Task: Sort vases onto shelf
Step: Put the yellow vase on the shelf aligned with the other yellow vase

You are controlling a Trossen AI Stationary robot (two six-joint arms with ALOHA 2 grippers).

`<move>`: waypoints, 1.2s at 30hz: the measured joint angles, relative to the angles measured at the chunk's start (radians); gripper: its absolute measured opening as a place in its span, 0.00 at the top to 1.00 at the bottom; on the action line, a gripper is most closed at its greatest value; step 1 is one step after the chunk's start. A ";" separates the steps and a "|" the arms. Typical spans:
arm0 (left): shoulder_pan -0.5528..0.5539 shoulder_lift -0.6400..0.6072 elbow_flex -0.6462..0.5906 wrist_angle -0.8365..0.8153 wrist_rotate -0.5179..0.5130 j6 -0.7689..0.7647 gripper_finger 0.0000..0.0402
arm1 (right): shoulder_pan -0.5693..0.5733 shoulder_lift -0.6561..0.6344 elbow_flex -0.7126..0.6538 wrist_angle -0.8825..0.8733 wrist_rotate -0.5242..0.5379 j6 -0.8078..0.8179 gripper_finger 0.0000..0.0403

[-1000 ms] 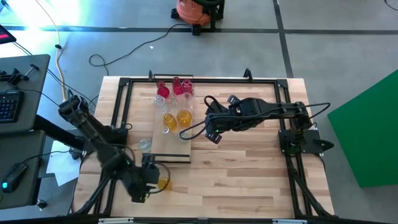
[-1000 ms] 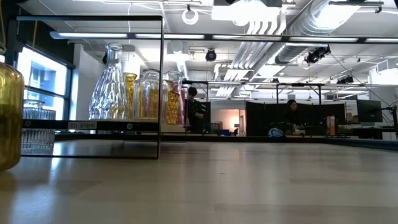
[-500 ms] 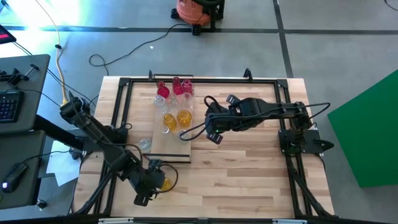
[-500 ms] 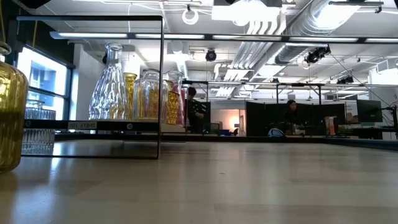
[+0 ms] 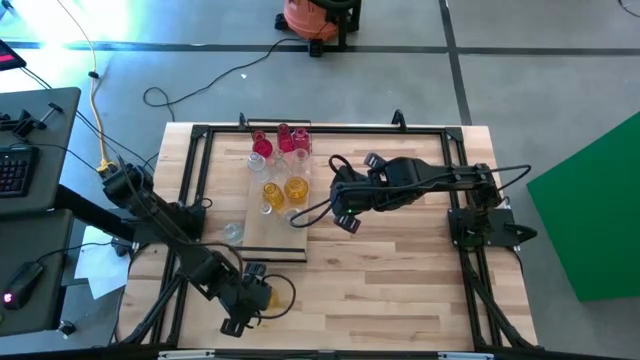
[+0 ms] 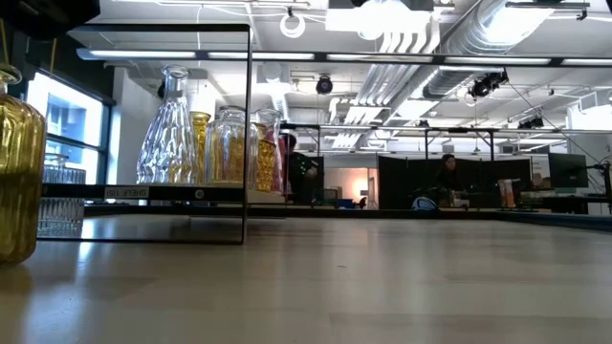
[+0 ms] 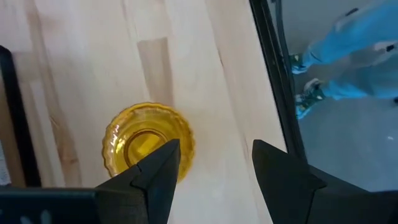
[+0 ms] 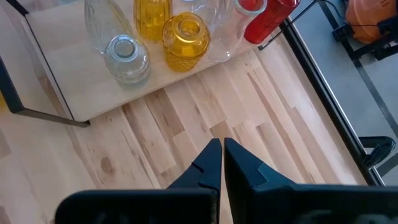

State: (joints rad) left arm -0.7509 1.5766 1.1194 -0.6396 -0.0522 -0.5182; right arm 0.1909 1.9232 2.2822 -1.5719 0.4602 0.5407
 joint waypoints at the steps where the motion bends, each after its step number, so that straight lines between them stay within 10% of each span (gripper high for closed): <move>1: 0.000 0.002 0.000 0.002 -0.013 0.000 0.51 | 0.001 0.000 0.000 0.001 -0.001 0.000 1.00; 36: 0.059 0.009 0.022 -0.051 -0.041 0.033 0.51 | 0.002 0.000 0.000 0.001 -0.008 -0.018 1.00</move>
State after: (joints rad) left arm -0.6919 1.5853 1.1416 -0.6909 -0.0936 -0.4851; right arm 0.1925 1.9232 2.2822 -1.5711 0.4522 0.5227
